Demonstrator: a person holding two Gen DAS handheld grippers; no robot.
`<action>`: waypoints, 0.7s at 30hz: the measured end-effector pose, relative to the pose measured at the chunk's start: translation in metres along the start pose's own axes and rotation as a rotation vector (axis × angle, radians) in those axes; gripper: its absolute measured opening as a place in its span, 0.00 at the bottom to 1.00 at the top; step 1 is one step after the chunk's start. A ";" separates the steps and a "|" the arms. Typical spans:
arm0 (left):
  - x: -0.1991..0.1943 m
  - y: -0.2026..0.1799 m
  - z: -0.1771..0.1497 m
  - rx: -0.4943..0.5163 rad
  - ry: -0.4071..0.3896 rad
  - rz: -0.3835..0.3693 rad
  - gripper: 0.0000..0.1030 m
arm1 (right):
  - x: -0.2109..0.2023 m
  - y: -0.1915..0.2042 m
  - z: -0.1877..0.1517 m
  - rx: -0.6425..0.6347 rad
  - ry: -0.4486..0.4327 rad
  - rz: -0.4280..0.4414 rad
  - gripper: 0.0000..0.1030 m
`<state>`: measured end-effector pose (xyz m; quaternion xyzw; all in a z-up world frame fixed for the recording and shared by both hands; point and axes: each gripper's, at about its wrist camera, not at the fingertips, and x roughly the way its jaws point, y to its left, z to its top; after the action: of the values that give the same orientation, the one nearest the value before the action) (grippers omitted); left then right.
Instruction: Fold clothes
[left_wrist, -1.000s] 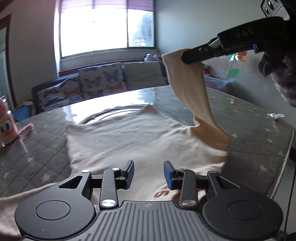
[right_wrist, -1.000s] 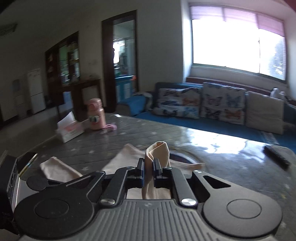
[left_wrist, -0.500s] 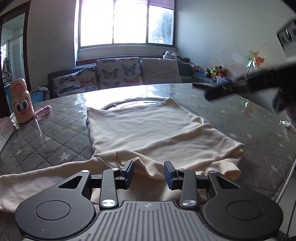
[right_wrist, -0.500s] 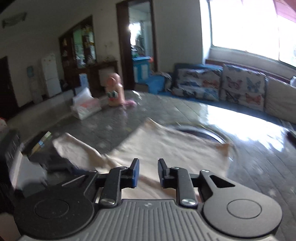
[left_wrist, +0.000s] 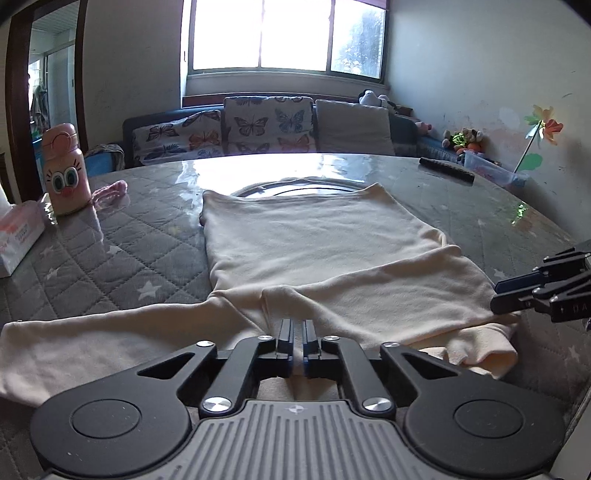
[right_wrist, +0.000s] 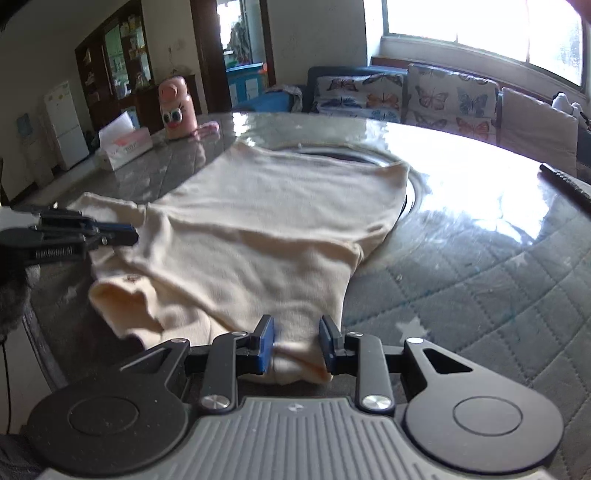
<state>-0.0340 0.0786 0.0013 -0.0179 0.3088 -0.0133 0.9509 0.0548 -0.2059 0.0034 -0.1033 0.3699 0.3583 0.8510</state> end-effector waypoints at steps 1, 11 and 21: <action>-0.003 0.001 0.000 0.001 -0.006 0.009 0.01 | -0.001 0.000 -0.001 -0.006 0.003 0.001 0.26; -0.021 0.009 0.006 -0.017 -0.038 0.012 0.04 | 0.007 0.002 0.036 -0.038 -0.064 -0.005 0.26; 0.007 0.004 -0.002 -0.003 0.031 0.003 0.14 | 0.046 0.004 0.043 -0.061 -0.033 -0.032 0.26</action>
<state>-0.0295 0.0824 -0.0050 -0.0188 0.3237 -0.0117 0.9459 0.0977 -0.1599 0.0016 -0.1292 0.3429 0.3573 0.8591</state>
